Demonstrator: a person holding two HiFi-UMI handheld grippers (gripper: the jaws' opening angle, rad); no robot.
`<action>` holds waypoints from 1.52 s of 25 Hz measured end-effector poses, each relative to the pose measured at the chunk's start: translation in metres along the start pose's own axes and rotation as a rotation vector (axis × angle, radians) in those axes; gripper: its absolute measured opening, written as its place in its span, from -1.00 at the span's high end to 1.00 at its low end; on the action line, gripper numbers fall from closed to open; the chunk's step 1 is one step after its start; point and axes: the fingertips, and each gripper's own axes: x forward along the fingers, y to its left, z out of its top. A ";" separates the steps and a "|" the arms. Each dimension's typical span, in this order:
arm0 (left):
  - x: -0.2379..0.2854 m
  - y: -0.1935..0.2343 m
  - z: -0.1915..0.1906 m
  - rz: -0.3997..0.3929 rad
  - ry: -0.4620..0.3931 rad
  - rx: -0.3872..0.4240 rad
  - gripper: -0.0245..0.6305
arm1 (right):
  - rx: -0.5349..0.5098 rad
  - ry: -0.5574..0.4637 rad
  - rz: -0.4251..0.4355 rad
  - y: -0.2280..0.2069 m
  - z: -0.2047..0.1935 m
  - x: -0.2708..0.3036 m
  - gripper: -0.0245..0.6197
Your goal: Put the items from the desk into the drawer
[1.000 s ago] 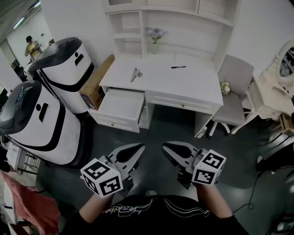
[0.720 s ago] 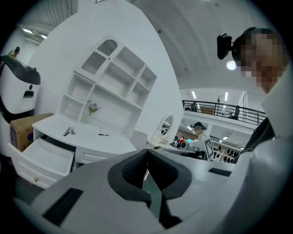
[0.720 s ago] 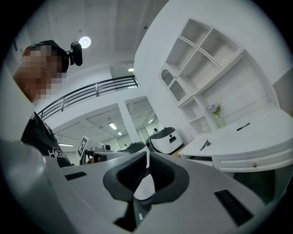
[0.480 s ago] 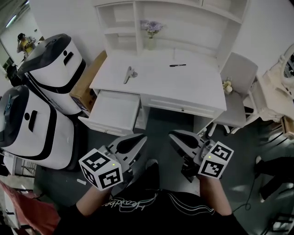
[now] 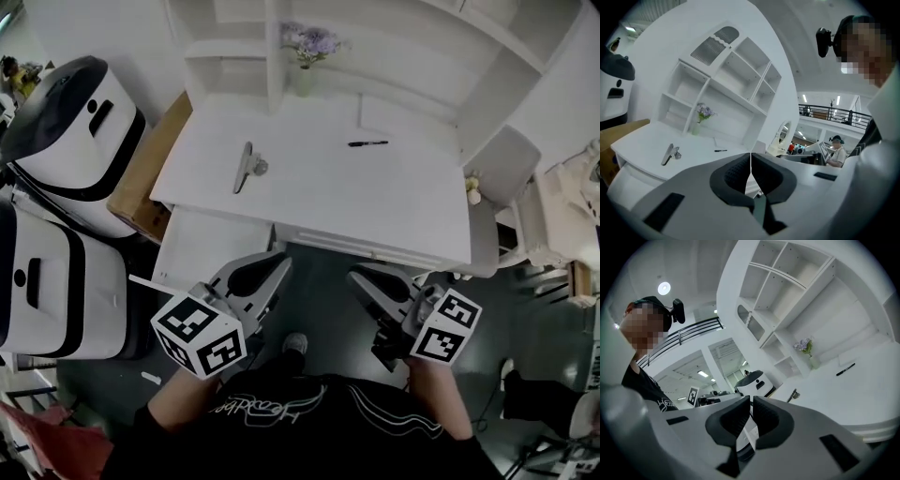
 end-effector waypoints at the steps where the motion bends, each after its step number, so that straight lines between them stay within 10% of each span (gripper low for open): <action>1: 0.010 0.013 0.005 0.014 0.001 0.005 0.85 | 0.001 0.000 -0.005 -0.010 0.006 0.006 0.77; 9: 0.054 0.100 0.014 0.164 0.005 0.023 0.84 | 0.006 0.037 -0.018 -0.073 0.023 0.039 0.77; 26: 0.154 0.257 0.037 0.388 0.134 0.084 0.11 | 0.157 0.168 0.037 -0.223 0.067 0.130 0.77; 38: 0.191 0.367 -0.038 0.619 0.441 0.261 0.27 | 0.212 0.208 0.006 -0.290 0.076 0.157 0.77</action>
